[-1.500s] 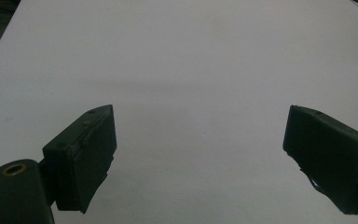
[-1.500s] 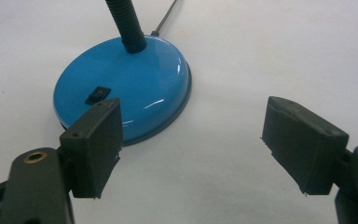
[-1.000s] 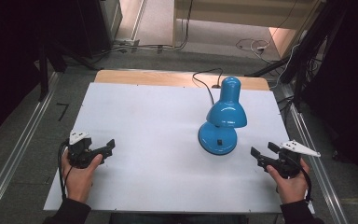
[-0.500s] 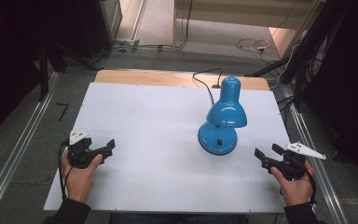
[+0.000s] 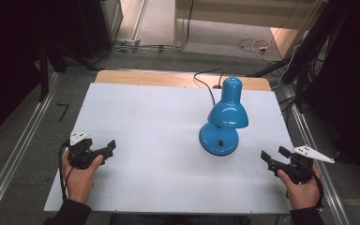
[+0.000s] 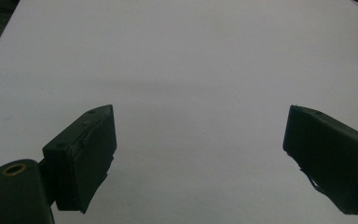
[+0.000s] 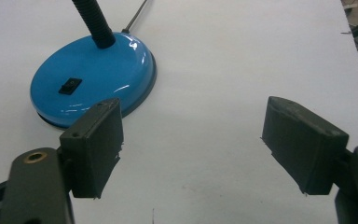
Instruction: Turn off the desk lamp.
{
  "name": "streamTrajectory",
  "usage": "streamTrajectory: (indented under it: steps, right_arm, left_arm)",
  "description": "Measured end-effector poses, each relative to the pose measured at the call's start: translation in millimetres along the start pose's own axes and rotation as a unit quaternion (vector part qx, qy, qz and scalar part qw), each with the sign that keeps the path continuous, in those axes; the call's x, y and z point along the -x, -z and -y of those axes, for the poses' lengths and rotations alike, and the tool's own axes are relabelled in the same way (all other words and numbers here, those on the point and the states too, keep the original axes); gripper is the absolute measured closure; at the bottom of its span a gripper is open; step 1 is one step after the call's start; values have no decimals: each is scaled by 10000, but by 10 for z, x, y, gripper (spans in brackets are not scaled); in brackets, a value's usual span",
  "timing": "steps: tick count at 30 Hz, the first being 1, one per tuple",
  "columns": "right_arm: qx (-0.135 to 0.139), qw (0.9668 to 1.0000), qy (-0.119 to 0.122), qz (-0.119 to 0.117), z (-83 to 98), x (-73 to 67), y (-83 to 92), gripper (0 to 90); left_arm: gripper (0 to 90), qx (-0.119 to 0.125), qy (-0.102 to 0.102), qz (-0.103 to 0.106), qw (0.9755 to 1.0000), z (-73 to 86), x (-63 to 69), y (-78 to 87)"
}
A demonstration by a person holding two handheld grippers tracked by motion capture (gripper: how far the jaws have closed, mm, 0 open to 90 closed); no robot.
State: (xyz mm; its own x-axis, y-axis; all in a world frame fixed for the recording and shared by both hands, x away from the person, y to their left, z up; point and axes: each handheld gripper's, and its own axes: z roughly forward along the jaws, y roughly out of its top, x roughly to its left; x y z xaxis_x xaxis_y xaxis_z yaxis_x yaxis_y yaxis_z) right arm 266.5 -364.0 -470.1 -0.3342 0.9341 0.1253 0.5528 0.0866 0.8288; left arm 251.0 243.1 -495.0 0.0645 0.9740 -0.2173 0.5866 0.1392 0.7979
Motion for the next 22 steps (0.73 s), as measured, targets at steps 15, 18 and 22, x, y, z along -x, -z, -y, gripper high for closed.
streamTrajectory:
  steps: [15, 18, 22]
  right_arm:
    - [3, 9997, -173, 142, 58, 123, 80, 190]
    - [-9, 9995, -213, 220, 73, 174, 97, 190]
    - [-302, 9981, -131, 527, 123, 257, 6, 158]
  left_arm:
    - [105, 0, 0, -2, 10000, 0, 0, -3]
    - [104, -1, -2, -4, 10000, 0, 0, -3]
    - [104, -5, 0, -9, 10000, 0, 6, -7]
